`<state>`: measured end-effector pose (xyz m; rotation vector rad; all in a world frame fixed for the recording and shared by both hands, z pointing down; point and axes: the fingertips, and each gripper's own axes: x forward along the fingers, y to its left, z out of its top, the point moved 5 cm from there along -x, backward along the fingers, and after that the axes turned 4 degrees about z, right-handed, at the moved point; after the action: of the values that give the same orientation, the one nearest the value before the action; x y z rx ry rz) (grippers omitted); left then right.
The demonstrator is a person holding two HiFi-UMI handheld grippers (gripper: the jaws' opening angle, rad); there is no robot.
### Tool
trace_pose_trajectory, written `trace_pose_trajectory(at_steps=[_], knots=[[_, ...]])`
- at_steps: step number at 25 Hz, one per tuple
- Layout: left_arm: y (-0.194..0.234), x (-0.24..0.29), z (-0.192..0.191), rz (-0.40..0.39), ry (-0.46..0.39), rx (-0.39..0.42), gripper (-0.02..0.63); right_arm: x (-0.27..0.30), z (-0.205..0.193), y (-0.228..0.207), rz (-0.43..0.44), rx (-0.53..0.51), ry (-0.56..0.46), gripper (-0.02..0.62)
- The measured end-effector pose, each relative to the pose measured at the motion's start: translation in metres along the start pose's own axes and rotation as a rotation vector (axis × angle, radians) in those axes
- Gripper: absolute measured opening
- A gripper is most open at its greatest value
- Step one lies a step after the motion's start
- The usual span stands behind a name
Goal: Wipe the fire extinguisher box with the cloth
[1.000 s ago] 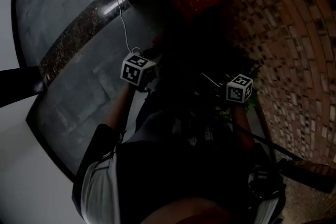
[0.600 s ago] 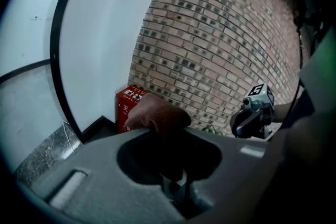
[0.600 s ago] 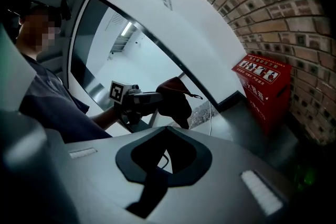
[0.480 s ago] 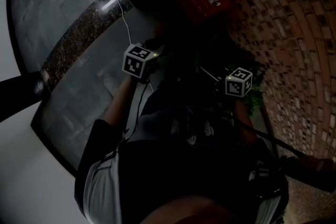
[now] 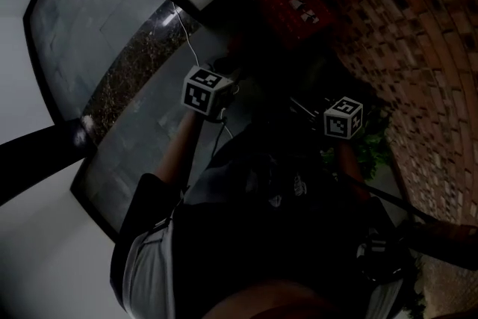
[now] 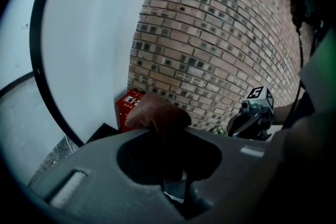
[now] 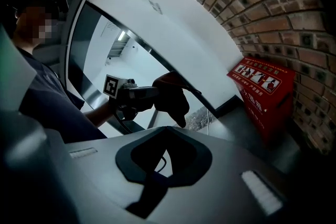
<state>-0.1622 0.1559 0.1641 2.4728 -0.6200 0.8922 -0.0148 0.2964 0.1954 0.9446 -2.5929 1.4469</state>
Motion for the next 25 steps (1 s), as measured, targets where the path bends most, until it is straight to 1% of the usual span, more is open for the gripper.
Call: trace_pose_trajectory(at_steps=[2,4,6,10,13,16,20,22,25], knots=[[0.006,0.014,0.017,0.017,0.019,0.023,0.049,-0.003,0.016,-0.012,0.013,-0.008,-0.003,-0.002],[0.008,0.031,0.032,0.037,0.044,0.066,0.049,-0.010,0.034,-0.027,0.024,-0.016,-0.007,-0.002],[0.007,0.045,0.040,0.053,0.080,0.101,0.049,-0.019,0.044,-0.040,0.040,-0.004,-0.013,-0.002],[0.017,0.066,0.061,0.083,0.096,0.081,0.049,-0.033,0.064,-0.067,0.058,0.002,-0.009,-0.002],[0.028,0.082,0.075,0.107,0.118,0.099,0.049,-0.040,0.084,-0.084,0.045,-0.020,0.005,-0.002],[0.043,0.098,0.088,0.100,0.142,0.148,0.049,-0.044,0.100,-0.094,0.020,-0.033,0.002,-0.002],[0.079,0.126,0.115,0.083,0.158,0.204,0.049,-0.041,0.118,-0.110,-0.051,-0.042,0.008,-0.002],[0.099,0.141,0.130,0.067,0.160,0.222,0.049,-0.035,0.130,-0.117,-0.093,-0.027,-0.009,-0.002],[0.132,0.165,0.151,0.028,0.178,0.241,0.049,-0.018,0.153,-0.126,-0.164,0.004,-0.066,-0.002]])
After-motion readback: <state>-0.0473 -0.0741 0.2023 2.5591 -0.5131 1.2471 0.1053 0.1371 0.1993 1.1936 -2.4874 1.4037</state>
